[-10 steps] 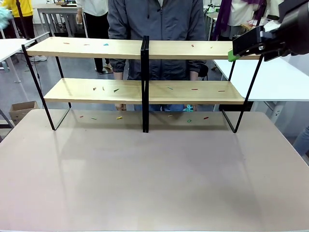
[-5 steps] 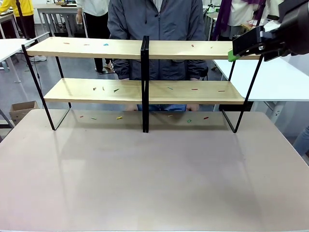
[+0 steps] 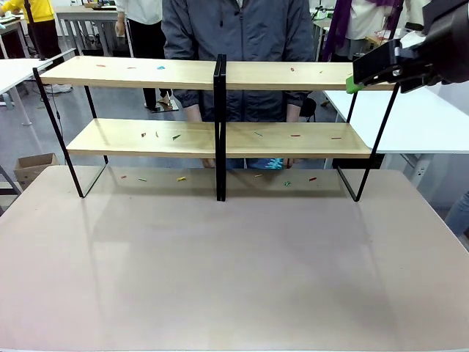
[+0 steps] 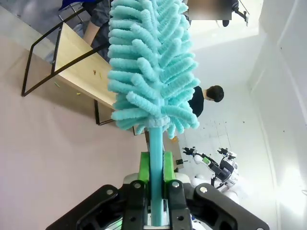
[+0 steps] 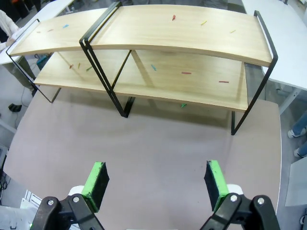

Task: Clean the shelves.
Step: Clean a randomly selected level of the Shelf with the Duster.

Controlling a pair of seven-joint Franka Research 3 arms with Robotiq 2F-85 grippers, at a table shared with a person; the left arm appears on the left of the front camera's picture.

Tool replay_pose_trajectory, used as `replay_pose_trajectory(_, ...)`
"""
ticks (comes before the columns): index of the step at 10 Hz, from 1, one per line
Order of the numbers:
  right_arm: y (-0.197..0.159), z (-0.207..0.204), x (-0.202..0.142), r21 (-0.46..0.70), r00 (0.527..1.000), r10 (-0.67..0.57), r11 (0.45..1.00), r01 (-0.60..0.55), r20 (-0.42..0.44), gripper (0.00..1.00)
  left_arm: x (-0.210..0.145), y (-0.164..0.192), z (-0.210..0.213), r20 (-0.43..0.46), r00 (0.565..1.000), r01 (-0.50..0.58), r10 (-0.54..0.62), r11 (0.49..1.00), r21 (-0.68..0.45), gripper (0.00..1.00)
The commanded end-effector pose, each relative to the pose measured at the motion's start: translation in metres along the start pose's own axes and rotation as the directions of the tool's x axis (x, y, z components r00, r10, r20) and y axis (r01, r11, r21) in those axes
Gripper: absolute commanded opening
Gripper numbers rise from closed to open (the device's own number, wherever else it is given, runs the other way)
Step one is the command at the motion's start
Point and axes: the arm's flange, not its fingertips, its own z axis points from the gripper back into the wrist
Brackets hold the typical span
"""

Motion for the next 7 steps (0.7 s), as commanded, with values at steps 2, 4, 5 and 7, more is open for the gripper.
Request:
replay_pose_trajectory(2,0.000,0.000,0.000,0.002,1.000,-0.003,1.000,0.003,-0.002,1.00,0.001,-0.001,0.004,-0.006,1.000,0.017,-0.017,1.000,-0.008,0.00)
replay_pose_trajectory(4,0.000,0.000,0.000,0.002,1.000,-0.003,1.000,0.003,-0.002,1.00,0.000,0.000,0.000,0.000,1.000,0.000,0.000,1.000,0.000,0.12)
replay_pose_trajectory(5,0.000,0.000,0.000,0.002,1.000,-0.003,1.000,0.003,-0.002,1.00,-0.006,-0.024,-0.016,-0.121,0.988,0.092,-0.095,0.995,-0.030,0.12)
replay_pose_trajectory(7,0.000,0.000,0.000,0.002,1.000,-0.003,1.000,0.003,-0.002,1.00,-0.038,-0.075,-0.054,-0.446,0.842,0.246,-0.304,0.952,-0.184,0.12)
